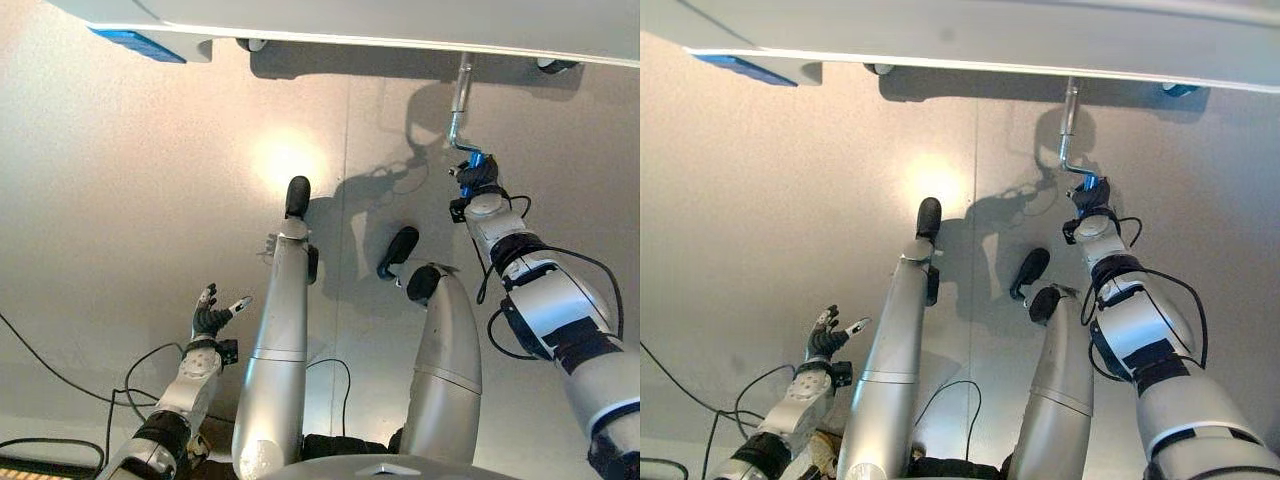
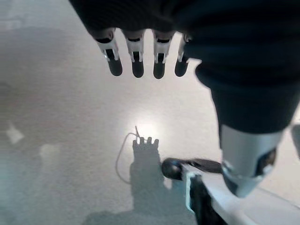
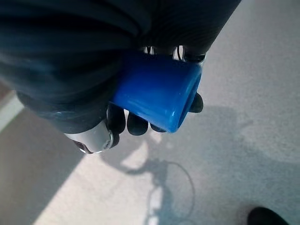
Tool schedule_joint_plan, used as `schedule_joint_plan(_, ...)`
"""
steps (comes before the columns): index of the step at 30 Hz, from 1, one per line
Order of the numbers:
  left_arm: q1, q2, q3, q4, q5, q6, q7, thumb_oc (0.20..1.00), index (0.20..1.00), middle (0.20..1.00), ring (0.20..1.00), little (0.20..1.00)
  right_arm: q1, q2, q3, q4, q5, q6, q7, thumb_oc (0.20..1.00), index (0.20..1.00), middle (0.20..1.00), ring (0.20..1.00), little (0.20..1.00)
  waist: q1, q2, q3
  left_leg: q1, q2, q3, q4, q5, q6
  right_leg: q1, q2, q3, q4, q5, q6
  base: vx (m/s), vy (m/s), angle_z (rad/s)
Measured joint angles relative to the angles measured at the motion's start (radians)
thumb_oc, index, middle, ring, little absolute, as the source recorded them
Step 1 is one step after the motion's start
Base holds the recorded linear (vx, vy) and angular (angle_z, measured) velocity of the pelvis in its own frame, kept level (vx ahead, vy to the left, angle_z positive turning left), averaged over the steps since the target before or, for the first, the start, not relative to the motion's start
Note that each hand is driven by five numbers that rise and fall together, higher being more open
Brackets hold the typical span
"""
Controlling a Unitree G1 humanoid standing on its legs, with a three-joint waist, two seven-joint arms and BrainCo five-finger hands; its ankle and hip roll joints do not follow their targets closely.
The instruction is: Raise the hospital bed
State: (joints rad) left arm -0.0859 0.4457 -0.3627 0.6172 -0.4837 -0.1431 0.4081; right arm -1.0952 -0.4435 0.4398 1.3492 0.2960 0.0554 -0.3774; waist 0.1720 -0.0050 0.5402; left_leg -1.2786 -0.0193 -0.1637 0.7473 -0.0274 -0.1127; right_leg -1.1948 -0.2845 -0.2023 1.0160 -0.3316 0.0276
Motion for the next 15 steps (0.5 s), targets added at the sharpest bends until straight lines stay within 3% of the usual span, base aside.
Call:
schedule_joint_plan(6,0.006,0.000,-0.009,-0.005,0.001,-0.003,-0.016,1.000,1.000,1.000,1.000,1.000,0.001,-0.011,-0.005,0.052,-0.039,0.027,0.000,0.200,0.200,0.200,0.200,0.200,0.035,0.022,-0.001,-0.021,-0.040,-0.019,0.023,-0.002,0.000,-0.003,-0.034,-0.010,0.034,-0.030,0.014,0.03,0.051,0.19)
schedule_joint_plan(15,0.006,0.006,-0.009,-0.011,0.039,-0.004,-0.023,1.000,1.000,1.000,1.000,1.000,0.001,-0.051,-0.007,0.072,-0.065,0.037,-0.004,0.200,0.200,0.200,0.200,0.200,0.042,0.036,-0.002,-0.055,-0.074,-0.036,0.003,-0.003,-0.002,-0.021,-0.056,-0.011,0.039,-0.040,0.018,0.03,0.065,0.17)
